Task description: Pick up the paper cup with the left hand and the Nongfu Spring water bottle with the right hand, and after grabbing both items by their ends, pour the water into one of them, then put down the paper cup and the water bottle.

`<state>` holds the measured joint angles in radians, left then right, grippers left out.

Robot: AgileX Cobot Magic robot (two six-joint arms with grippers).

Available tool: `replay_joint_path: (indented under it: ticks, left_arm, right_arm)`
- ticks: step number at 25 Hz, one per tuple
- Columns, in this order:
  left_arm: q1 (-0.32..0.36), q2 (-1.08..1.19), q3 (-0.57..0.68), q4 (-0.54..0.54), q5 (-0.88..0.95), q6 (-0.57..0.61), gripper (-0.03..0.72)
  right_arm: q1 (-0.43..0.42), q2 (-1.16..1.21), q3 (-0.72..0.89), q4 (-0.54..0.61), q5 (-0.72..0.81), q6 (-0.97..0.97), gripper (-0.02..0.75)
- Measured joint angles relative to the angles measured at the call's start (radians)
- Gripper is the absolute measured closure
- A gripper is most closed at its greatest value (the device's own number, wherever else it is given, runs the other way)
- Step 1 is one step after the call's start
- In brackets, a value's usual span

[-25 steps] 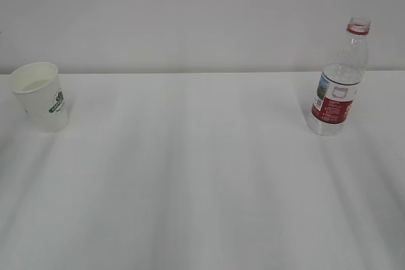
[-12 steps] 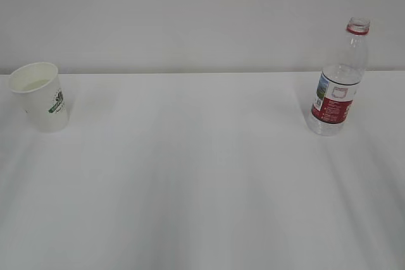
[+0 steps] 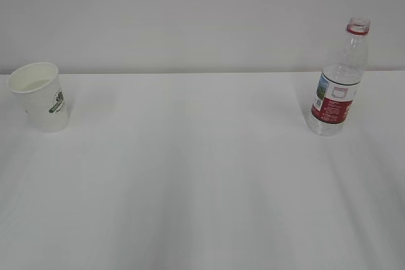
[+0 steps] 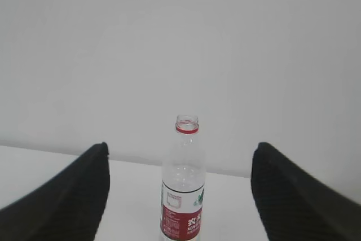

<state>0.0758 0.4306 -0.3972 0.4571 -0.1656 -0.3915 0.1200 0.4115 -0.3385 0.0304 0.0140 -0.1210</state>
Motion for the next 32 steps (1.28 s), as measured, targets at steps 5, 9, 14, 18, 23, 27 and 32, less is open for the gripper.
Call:
replay_joint_path:
  ticks: [5, 9, 14, 18, 23, 27, 32]
  left_arm:
    - [0.0, -0.082, 0.0, -0.017, 0.118, -0.013, 0.12]
    - [0.0, -0.131, 0.0, -0.062, 0.204, -0.016, 0.135]
    - [-0.014, -0.172, 0.0, -0.077, 0.302, -0.018, 0.139]
    - [-0.066, -0.204, 0.0, -0.096, 0.376, -0.018, 0.14]
    - [-0.159, -0.247, 0.0, -0.111, 0.493, -0.018, 0.148]
    - [-0.222, -0.252, -0.045, -0.114, 0.605, 0.0, 0.151]
    - [-0.248, -0.254, -0.15, -0.127, 0.771, 0.057, 0.154]
  right_arm:
    - [0.0, -0.052, -0.016, -0.009, 0.088, -0.002, 0.15]
    - [0.0, -0.087, -0.016, -0.011, 0.145, -0.002, 0.15]
    - [0.0, -0.13, -0.02, -0.012, 0.208, -0.004, 0.15]
    - [0.0, -0.15, -0.061, -0.012, 0.312, -0.004, 0.15]
    - [0.0, -0.174, -0.101, -0.012, 0.416, -0.006, 0.15]
    - [0.0, -0.203, -0.106, -0.012, 0.478, -0.006, 0.15]
    - [0.0, -0.245, -0.106, -0.012, 0.544, -0.006, 0.15]
